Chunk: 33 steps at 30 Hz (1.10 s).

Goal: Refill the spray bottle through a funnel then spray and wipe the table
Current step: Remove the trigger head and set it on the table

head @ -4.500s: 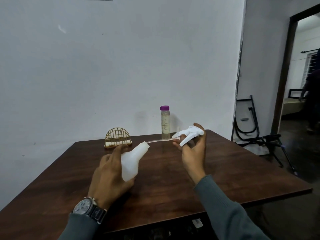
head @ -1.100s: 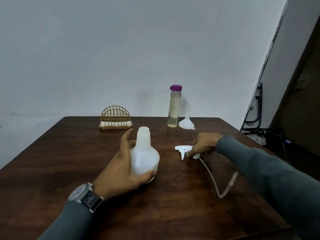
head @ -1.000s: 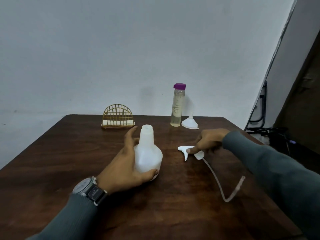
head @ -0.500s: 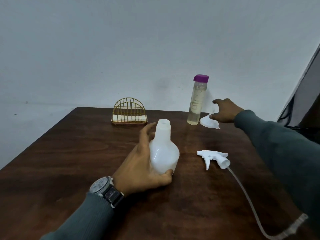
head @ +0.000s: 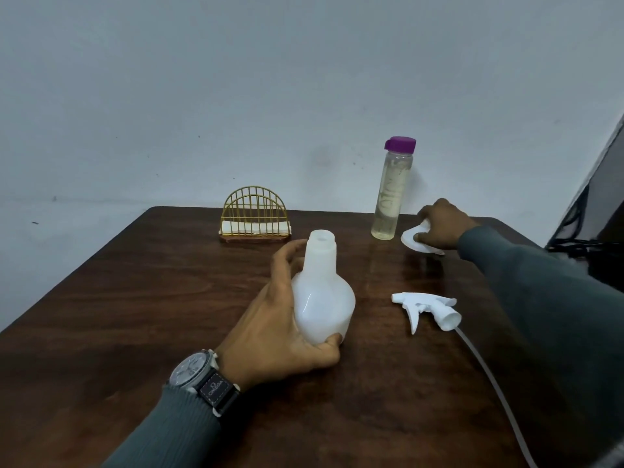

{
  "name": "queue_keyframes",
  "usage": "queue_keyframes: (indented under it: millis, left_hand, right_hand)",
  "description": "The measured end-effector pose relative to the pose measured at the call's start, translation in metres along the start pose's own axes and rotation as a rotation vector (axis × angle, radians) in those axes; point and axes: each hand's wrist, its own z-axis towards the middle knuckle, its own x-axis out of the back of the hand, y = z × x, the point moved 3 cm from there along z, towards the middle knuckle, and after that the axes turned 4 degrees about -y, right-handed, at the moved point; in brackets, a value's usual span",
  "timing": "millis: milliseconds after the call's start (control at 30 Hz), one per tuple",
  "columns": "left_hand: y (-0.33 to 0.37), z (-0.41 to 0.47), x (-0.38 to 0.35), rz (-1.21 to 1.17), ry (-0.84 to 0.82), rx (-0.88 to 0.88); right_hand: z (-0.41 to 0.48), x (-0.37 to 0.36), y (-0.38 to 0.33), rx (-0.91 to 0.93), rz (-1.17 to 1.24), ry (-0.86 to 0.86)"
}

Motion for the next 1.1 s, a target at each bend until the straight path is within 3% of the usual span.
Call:
queue_keyframes:
  millis: [467, 833, 1000, 1100]
  left_hand:
    - [0.018, -0.020, -0.002, 0.019, -0.011, 0.015]
    - [0.057, -0.076, -0.009, 0.004, -0.003, -0.002]
    - [0.071, -0.099, -0.009, 0.004, 0.008, -0.023]
    - [0.078, -0.108, -0.007, 0.003, 0.027, -0.018]
  right_hand:
    - [-0.090, 0.016, 0.011, -0.048, -0.043, -0.154]
    - [-0.171, 0.028, 0.026, -0.182, 0.142, -0.241]
    - [-0.218, 0.063, 0.010, -0.097, 0.316, -0.018]
    - [-0.260, 0.096, -0.021, 0.067, 0.584, 0.180]
